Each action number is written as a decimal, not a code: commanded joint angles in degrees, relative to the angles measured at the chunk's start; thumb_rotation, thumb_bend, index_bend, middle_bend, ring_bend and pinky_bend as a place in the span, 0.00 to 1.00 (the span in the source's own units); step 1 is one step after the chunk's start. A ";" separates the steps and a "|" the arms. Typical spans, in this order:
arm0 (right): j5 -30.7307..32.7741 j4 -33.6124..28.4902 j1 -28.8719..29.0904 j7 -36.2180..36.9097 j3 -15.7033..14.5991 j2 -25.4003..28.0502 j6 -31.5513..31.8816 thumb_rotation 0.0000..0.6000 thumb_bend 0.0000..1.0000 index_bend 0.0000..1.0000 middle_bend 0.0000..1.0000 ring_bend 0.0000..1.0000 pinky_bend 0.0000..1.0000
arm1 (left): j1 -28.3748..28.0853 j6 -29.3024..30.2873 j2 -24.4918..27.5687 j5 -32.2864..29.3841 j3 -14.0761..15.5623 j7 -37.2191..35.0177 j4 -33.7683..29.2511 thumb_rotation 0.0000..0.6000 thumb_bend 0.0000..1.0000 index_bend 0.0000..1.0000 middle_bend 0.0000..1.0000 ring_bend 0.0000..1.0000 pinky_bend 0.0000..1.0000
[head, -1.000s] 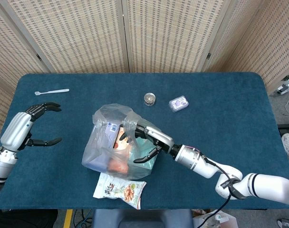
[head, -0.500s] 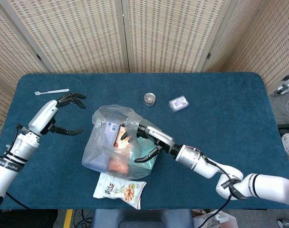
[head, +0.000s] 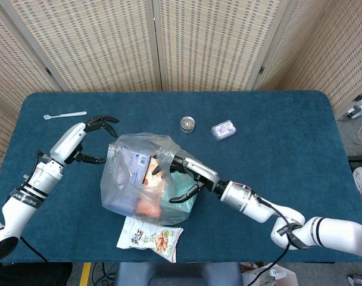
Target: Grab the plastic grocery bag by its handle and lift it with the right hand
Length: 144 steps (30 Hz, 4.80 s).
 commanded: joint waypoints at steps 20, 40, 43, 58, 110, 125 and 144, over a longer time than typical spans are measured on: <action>-0.28 1.01 0.29 1.09 -0.35 -0.26 0.10 1.00 0.10 0.13 0.28 0.18 0.27 | -0.27 4.22 -3.27 -0.90 -1.18 0.55 1.21 1.00 0.29 0.61 0.23 0.15 0.16; -0.15 1.08 0.37 1.37 -0.20 -0.67 0.82 1.00 0.10 0.13 0.28 0.19 0.27 | 0.93 8.66 -4.72 -1.48 -1.74 2.28 0.37 1.00 0.25 0.43 0.26 0.16 0.16; -0.08 0.94 0.35 1.35 0.00 -0.71 1.07 1.00 0.10 0.13 0.28 0.18 0.27 | 0.78 9.42 -5.57 -2.29 -2.05 3.73 0.36 1.00 0.24 0.36 0.23 0.15 0.16; 0.39 1.12 3.05 2.69 1.92 -2.80 -1.00 1.00 0.05 0.13 0.21 0.16 0.27 | 1.80 11.23 -5.22 -4.82 -3.91 4.10 -0.95 1.00 0.22 0.29 0.19 0.14 0.16; 4.66 1.56 7.70 -7.45 7.95 -10.68 -1.47 1.00 0.00 0.03 0.09 0.04 0.13 | 4.60 11.24 -0.46 -7.21 -5.27 6.74 -7.65 1.00 0.22 0.30 0.19 0.14 0.16; 5.75 3.16 7.87 -11.58 8.73 -13.09 -1.90 1.00 0.00 0.03 0.09 0.04 0.12 | 3.62 10.40 -1.35 -7.42 -4.94 9.00 -10.31 1.00 0.22 0.30 0.19 0.14 0.16; 4.22 5.17 8.42 -9.06 9.35 -14.17 -0.80 1.00 0.00 0.03 0.09 0.04 0.12 | 0.86 9.52 -3.57 -10.45 -5.53 14.24 -13.53 1.00 0.22 0.30 0.19 0.14 0.14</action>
